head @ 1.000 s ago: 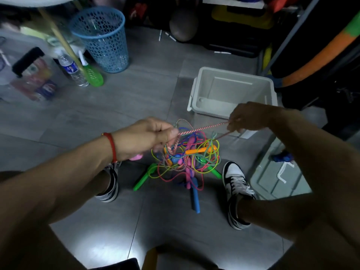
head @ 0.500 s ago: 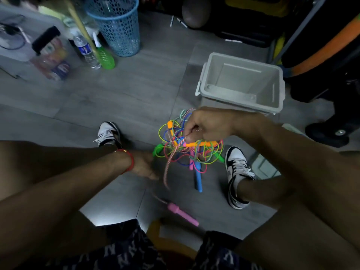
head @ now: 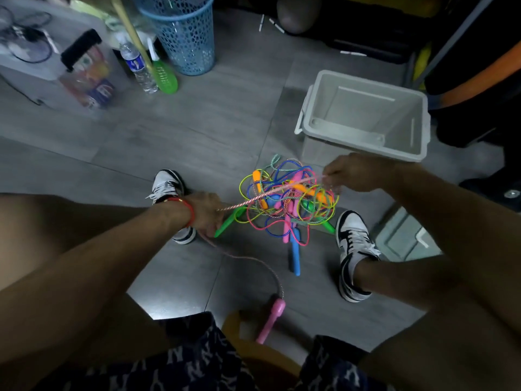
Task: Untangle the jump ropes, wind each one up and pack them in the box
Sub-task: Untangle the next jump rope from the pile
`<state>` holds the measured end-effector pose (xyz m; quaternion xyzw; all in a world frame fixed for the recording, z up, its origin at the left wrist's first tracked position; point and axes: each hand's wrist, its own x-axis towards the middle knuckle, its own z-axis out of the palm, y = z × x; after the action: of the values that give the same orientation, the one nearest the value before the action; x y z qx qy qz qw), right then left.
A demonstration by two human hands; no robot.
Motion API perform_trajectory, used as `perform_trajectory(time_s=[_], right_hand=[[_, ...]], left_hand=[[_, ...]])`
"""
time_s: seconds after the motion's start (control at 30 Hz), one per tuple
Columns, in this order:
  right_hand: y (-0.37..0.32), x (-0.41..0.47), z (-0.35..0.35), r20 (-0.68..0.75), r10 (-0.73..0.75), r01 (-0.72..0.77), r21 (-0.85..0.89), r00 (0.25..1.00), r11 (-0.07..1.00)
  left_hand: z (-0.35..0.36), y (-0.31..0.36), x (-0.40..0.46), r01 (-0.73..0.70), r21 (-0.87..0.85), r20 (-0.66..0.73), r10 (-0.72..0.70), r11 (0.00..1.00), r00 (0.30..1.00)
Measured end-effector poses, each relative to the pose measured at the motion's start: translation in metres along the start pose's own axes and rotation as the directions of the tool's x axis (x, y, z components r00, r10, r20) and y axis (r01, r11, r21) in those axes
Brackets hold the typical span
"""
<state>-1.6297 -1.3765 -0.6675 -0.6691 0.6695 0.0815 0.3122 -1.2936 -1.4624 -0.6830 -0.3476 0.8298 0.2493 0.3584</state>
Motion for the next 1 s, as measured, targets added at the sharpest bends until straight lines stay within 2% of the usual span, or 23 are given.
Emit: perform_trajectory(time_s=[0.03, 0.07, 0.1, 0.13, 0.17, 0.2, 0.23, 0.27, 0.3, 0.37, 0.43, 0.5, 0.57, 0.63, 0.67, 0.7, 0.73, 0.77, 0.8, 0.83, 0.9, 0.93, 1.0], right_hand=[[-0.010, 0.000, -0.004, -0.039, -0.052, 0.055, 0.066, 0.998, 0.996], [-0.023, -0.003, -0.007, -0.072, -0.102, 0.109, 0.091, 0.992, 0.990], [-0.038, -0.005, -0.007, -0.095, -0.158, 0.165, 0.083, 0.983, 0.983], [-0.052, -0.006, -0.006, -0.123, -0.225, 0.233, 0.052, 0.967, 0.971], [-0.063, -0.006, -0.005, -0.150, -0.275, 0.279, 0.011, 0.950, 0.960], [-0.072, -0.007, -0.005, -0.182, -0.303, 0.305, -0.022, 0.935, 0.952], [-0.079, -0.007, -0.005, -0.221, -0.305, 0.305, -0.035, 0.927, 0.952], [-0.080, -0.006, -0.005, -0.254, -0.307, 0.308, -0.037, 0.917, 0.951], [-0.077, -0.006, -0.006, -0.258, -0.310, 0.306, -0.056, 0.915, 0.950], [-0.053, -0.002, -0.002, -0.202, -0.278, 0.259, -0.115, 0.939, 0.959], [-0.014, -0.006, 0.006, -0.130, -0.176, 0.154, -0.164, 0.976, 0.974], [0.037, -0.005, 0.022, -0.113, -0.125, 0.104, -0.181, 0.986, 0.978], [0.062, -0.004, 0.024, -0.168, -0.077, 0.076, -0.009, 0.983, 0.997], [0.039, -0.011, 0.007, -0.351, -0.018, 0.034, 0.039, 0.936, 0.999], [0.024, -0.012, -0.005, -0.404, -0.003, 0.040, 0.084, 0.915, 0.996], [0.013, -0.010, -0.015, -0.428, -0.012, 0.072, 0.124, 0.904, 0.990], [0.000, -0.011, -0.023, -0.422, -0.030, 0.109, 0.164, 0.906, 0.980], [-0.015, -0.013, -0.030, -0.400, -0.069, 0.142, 0.157, 0.914, 0.977], [-0.031, -0.017, -0.035, -0.372, -0.124, 0.174, 0.103, 0.920, 0.979], [-0.044, -0.018, -0.036, -0.349, -0.179, 0.202, 0.029, 0.920, 0.979], [-0.065, -0.019, -0.034, -0.333, -0.221, 0.212, -0.063, 0.917, 0.975], [-0.070, -0.018, -0.033, -0.337, -0.222, 0.210, -0.073, 0.915, 0.975], [-0.070, -0.016, -0.033, -0.342, -0.218, 0.200, -0.089, 0.914, 0.976]], left_hand=[[0.003, 0.004, 0.005, 0.035, 0.138, -0.017, -0.033, 0.990, 0.999], [0.007, 0.008, 0.007, 0.026, 0.158, -0.066, -0.015, 0.987, 0.998], [0.010, 0.014, 0.011, -0.044, 0.033, -0.148, 0.049, 0.998, 0.988], [0.011, 0.022, 0.013, -0.166, -0.207, -0.246, 0.112, 0.964, 0.963], [0.009, 0.033, 0.013, -0.320, -0.428, -0.340, 0.178, 0.845, 0.923], [0.007, 0.046, 0.011, -0.432, -0.572, -0.392, 0.231, 0.697, 0.891], [0.004, 0.057, 0.008, -0.478, -0.644, -0.410, 0.257, 0.598, 0.875], [0.000, 0.066, 0.005, -0.499, -0.624, -0.433, 0.266, 0.601, 0.861], [-0.005, 0.068, 0.004, -0.510, -0.560, -0.472, 0.254, 0.653, 0.844], [-0.015, 0.060, 0.006, -0.520, -0.467, -0.563, 0.213, 0.715, 0.799], [-0.028, 0.041, 0.006, -0.554, -0.511, -0.645, 0.134, 0.657, 0.753], [-0.041, 0.023, 0.008, -0.586, -0.543, -0.745, -0.024, 0.601, 0.666], [-0.049, 0.004, 0.014, -0.471, -0.605, -0.724, -0.198, 0.642, 0.660], [-0.049, -0.014, 0.019, -0.121, -0.572, -0.534, -0.256, 0.811, 0.806], [-0.047, -0.019, 0.019, 0.084, -0.448, -0.373, -0.271, 0.890, 0.888], [-0.043, -0.019, 0.018, 0.214, -0.294, -0.240, -0.289, 0.932, 0.927], [-0.040, -0.013, 0.016, 0.267, -0.175, -0.163, -0.295, 0.948, 0.942], [-0.036, -0.004, 0.016, 0.230, -0.149, -0.171, -0.254, 0.962, 0.952], [-0.036, 0.011, 0.013, 0.103, -0.188, -0.230, -0.146, 0.977, 0.962], [-0.036, 0.028, 0.009, -0.078, -0.323, -0.300, -0.024, 0.943, 0.954], [-0.038, 0.061, 0.008, -0.392, -0.589, -0.428, 0.139, 0.707, 0.893], [-0.040, 0.073, 0.008, -0.475, -0.629, -0.478, 0.175, 0.615, 0.861], [-0.046, 0.080, 0.010, -0.548, -0.525, -0.590, 0.185, 0.651, 0.786]])
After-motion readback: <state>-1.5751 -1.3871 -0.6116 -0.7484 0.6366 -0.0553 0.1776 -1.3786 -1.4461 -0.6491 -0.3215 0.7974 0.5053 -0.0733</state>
